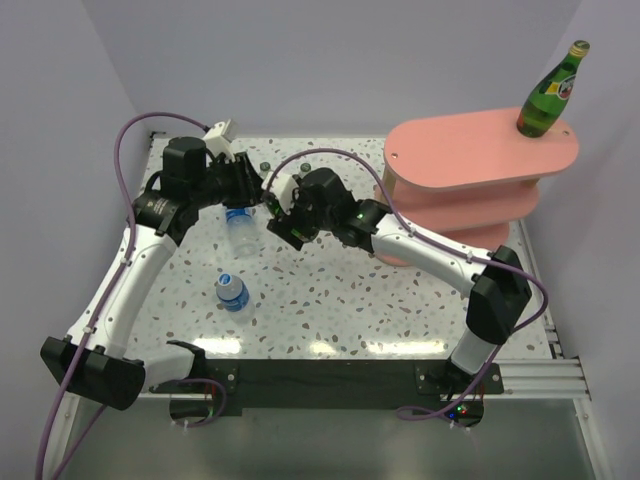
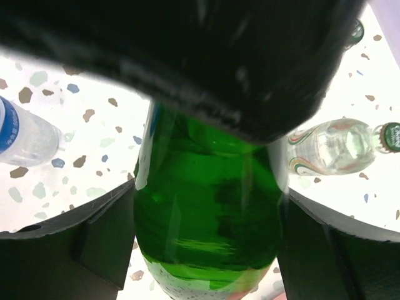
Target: Place and organize the beverage onto the shelf
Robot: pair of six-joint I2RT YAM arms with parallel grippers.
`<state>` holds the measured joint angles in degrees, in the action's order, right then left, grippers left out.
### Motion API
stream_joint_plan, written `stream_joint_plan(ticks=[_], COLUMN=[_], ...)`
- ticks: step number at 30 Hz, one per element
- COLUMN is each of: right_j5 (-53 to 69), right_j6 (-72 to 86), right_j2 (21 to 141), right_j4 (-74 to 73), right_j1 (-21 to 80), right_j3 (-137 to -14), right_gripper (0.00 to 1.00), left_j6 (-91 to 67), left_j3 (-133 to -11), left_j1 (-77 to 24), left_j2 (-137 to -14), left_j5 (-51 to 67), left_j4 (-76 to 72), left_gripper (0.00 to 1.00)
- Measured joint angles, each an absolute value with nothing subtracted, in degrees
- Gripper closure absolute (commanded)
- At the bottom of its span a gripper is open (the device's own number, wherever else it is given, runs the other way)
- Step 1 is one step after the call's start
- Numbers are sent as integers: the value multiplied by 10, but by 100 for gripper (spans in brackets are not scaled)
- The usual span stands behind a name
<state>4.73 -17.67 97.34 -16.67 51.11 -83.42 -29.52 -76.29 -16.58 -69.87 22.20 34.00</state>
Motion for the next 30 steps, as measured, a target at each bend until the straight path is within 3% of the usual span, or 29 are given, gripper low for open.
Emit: stream_joint_plan(ticks=[3,7,9,11,14,22,23,27,28,30], right_j5=[49,52,53,56,56,56,56,56,57,58], right_j6=[-175,-168,-167,-166,-165,-164,-164,-162,-162,-163], right_j2=[974,977,980,983,983,991,991,991,991,991], right_j4=[-167,-168,-168,-168,-168,-167,-168,-168,-169,-170], right_j1=[511,511,511,511,511,511,511,510,510,510], right_j3=[-846,-861,-863,-863,-863,-863,-863,-864,-864,-865], right_gripper=[21,45,43,31,24,25,27,54,83,100], left_j6=[-295,-296,-295,-295,-295,-296,-295,-295,-295,-296], left_j3=[-763,-763,-763,-763,-763,-763,-763,-763,-763,-763], left_j1=[-166,-166,-166,-166,-166,-166,-166,-166,-166,-166], left_j2=[-699,-699,-699,-699,-699,-699,-700,-700,-700,-700], left_j5=[223,224,222,219,219,222,222,222,222,222], left_j4=[340,338,337,340,340,341,342,341,341,341], left_gripper=[100,100,100,100,100,100,100,100,100,100])
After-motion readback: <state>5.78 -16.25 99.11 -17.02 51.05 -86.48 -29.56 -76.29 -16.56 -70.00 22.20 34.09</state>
